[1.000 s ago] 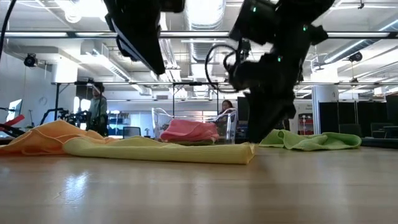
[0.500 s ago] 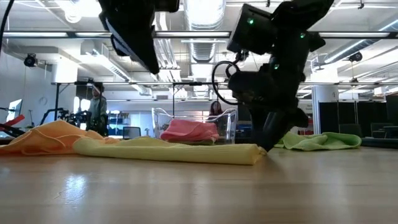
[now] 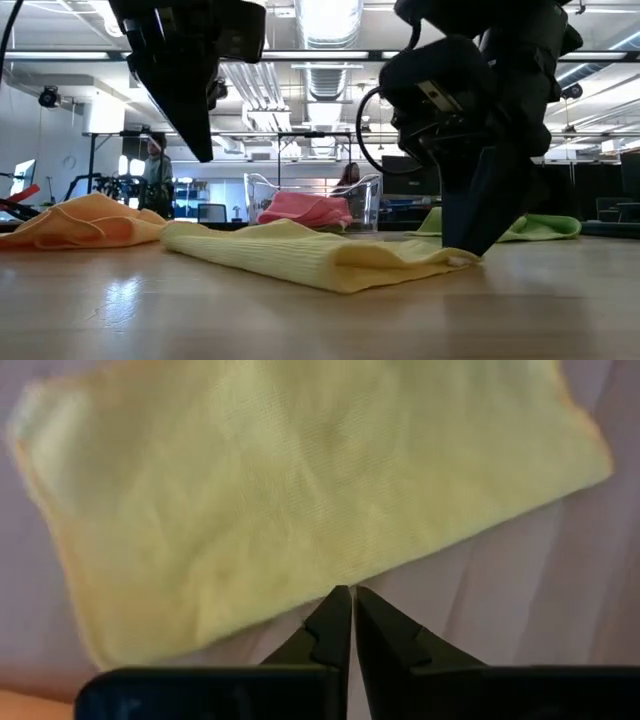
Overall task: Fold microfiber towels
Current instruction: Fold the yellow microfiber cloth
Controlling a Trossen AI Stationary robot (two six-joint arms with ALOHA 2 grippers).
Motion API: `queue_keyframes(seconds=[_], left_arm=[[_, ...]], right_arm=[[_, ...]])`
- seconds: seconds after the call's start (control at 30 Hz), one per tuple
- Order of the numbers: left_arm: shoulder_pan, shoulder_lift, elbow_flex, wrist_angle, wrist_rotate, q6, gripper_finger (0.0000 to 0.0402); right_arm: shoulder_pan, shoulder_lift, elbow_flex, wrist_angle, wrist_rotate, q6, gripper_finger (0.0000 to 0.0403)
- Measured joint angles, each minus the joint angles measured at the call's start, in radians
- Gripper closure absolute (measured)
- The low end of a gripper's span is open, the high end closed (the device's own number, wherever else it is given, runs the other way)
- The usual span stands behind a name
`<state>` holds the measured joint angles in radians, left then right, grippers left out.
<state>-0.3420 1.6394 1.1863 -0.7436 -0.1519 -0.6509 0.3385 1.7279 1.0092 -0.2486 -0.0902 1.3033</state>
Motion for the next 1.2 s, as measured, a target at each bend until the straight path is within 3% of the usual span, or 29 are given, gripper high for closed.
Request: queue_keyframes(seconds=[0.1, 0.27, 0.43, 0.77, 0.93, 1.2], left_arm=[[-0.002, 0.0, -0.013, 0.0, 0.042, -0.002, 0.0398], [-0.007, 0.0, -0.018, 0.002, 0.065, 0.001, 0.0398], [-0.008, 0.0, -0.024, 0.035, 0.065, 0.002, 0.0398], [-0.028, 0.081, -0.035, 0.366, 0.065, 0.006, 0.0398], [-0.045, 0.139, -0.035, 0.376, 0.037, 0.005, 0.0398], [-0.075, 0.223, -0.035, 0.374, 0.046, 0.001, 0.0398]], right_arm=[[0.02, 0.025, 0.0, 0.069, -0.002, 0.032, 0.0328], [0.039, 0.038, 0.002, 0.205, -0.016, -0.056, 0.0327], [0.035, -0.024, 0.016, 0.181, 0.048, -0.116, 0.0333], [0.034, -0.214, 0.017, -0.076, 0.205, -0.135, 0.0335], [0.034, -0.279, 0.017, -0.137, 0.234, -0.137, 0.0335], [0.034, -0.28, 0.017, -0.144, 0.256, -0.143, 0.0335]])
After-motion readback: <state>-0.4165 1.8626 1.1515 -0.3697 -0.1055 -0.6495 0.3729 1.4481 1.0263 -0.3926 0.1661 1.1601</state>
